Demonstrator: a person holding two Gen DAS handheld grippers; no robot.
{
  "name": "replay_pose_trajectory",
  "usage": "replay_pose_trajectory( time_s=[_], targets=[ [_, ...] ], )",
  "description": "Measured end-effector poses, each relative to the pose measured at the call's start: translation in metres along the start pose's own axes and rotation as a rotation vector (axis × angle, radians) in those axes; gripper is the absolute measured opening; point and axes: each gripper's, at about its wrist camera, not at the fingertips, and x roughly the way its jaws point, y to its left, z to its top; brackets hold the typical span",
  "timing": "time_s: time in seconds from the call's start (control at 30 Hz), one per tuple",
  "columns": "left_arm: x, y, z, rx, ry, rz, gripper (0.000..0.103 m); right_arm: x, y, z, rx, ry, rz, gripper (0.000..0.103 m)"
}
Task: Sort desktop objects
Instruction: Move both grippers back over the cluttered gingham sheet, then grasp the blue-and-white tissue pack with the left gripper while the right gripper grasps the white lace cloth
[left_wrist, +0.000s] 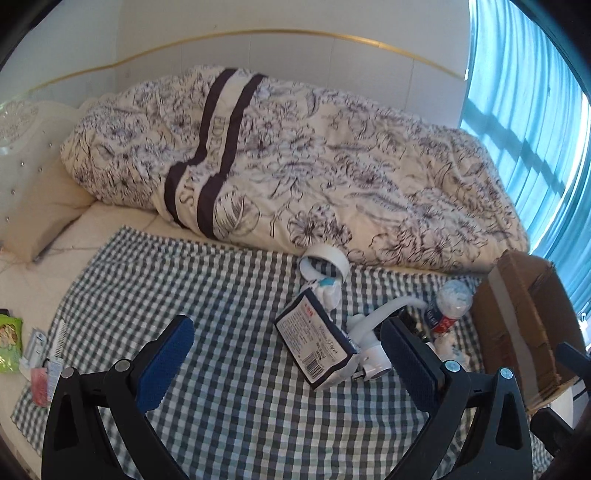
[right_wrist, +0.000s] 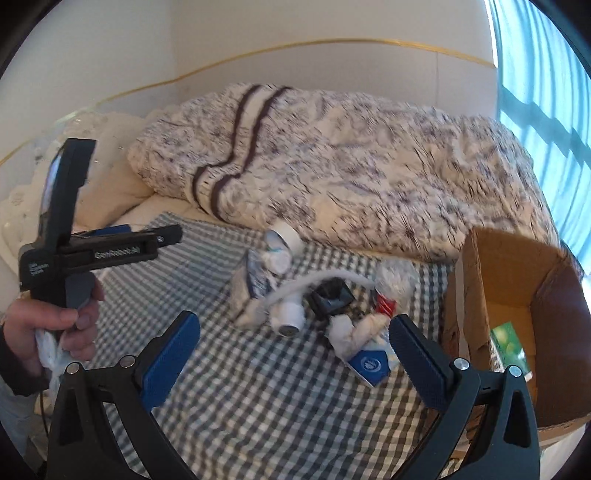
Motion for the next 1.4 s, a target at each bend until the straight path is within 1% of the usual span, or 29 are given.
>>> replay_pose_trajectory(
  time_s=[0.13, 0.27, 0.33, 0.4, 0.5, 0.7, 0.77, 0.83, 0.87, 0.9, 0.93, 0.97, 1.0, 1.03, 1.07, 1.17, 1.23, 1.33, 1.37, 1.4],
  targets=[
    [0.031, -0.003, -0.009, 0.000, 0.043, 0.009, 0.103, 0.024, -0.019, -0.010, 0.052, 0.029, 0.019, 0.103],
    [0.065, -0.001, -0.017, -0.038, 0.102, 0.018, 0.103, 0.050, -0.034, -0.017, 0.087, 0.067, 0.022, 0.102],
    [0.085, 0.001, -0.023, -0.067, 0.152, 0.016, 0.103, 0.063, -0.044, -0.019, 0.120, 0.083, 0.027, 0.098],
    [0.100, 0.003, -0.026, -0.097, 0.179, 0.011, 0.103, 0.073, -0.052, -0.019, 0.142, 0.095, 0.027, 0.087],
    [0.116, 0.002, -0.028, -0.125, 0.199, 0.014, 0.103, 0.089, -0.056, -0.020, 0.140, 0.121, 0.023, 0.079],
    [0.143, -0.006, -0.025, -0.156, 0.214, -0.020, 0.103, 0.113, -0.060, -0.023, 0.142, 0.142, 0.022, 0.078],
    [0.153, -0.011, -0.024, -0.147, 0.210, -0.006, 0.103, 0.118, -0.062, -0.024, 0.149, 0.148, 0.024, 0.078],
    [0.164, -0.018, -0.027, -0.118, 0.216, 0.033, 0.103, 0.125, -0.067, -0.026, 0.164, 0.156, 0.021, 0.078],
    [0.169, -0.020, -0.029, -0.113, 0.225, 0.037, 0.103, 0.127, -0.069, -0.027, 0.168, 0.159, 0.021, 0.075],
    [0.173, -0.020, -0.031, -0.115, 0.232, 0.032, 0.103, 0.130, -0.070, -0.028, 0.166, 0.167, 0.020, 0.066],
    [0.176, -0.020, -0.033, -0.123, 0.235, 0.026, 0.103, 0.132, -0.070, -0.028, 0.159, 0.176, 0.014, 0.060],
    [0.179, -0.018, -0.035, -0.133, 0.237, 0.028, 0.103, 0.135, -0.070, -0.029, 0.152, 0.187, 0.009, 0.050],
    [0.181, -0.017, -0.037, -0.139, 0.238, 0.034, 0.103, 0.140, -0.069, -0.031, 0.145, 0.204, 0.007, 0.046],
    [0.182, -0.015, -0.038, -0.145, 0.238, 0.038, 0.103, 0.143, -0.070, -0.033, 0.145, 0.216, 0.007, 0.044],
    [0.184, -0.012, -0.040, -0.150, 0.234, 0.039, 0.103, 0.147, -0.070, -0.035, 0.151, 0.231, 0.011, 0.040],
    [0.186, -0.009, -0.042, -0.150, 0.222, 0.023, 0.102, 0.155, -0.073, -0.039, 0.171, 0.239, 0.023, 0.039],
    [0.187, -0.011, -0.043, -0.131, 0.217, 0.011, 0.099, 0.161, -0.073, -0.040, 0.175, 0.242, 0.021, 0.039],
    [0.187, -0.014, -0.044, -0.116, 0.214, -0.020, 0.085, 0.171, -0.074, -0.041, 0.176, 0.257, -0.012, 0.039],
    [0.186, -0.015, -0.044, -0.114, 0.213, -0.034, 0.077, 0.174, -0.074, -0.041, 0.178, 0.261, -0.019, 0.039],
    [0.185, -0.017, -0.045, -0.108, 0.210, -0.038, 0.073, 0.177, -0.074, -0.041, 0.181, 0.268, -0.020, 0.039]
  ],
)
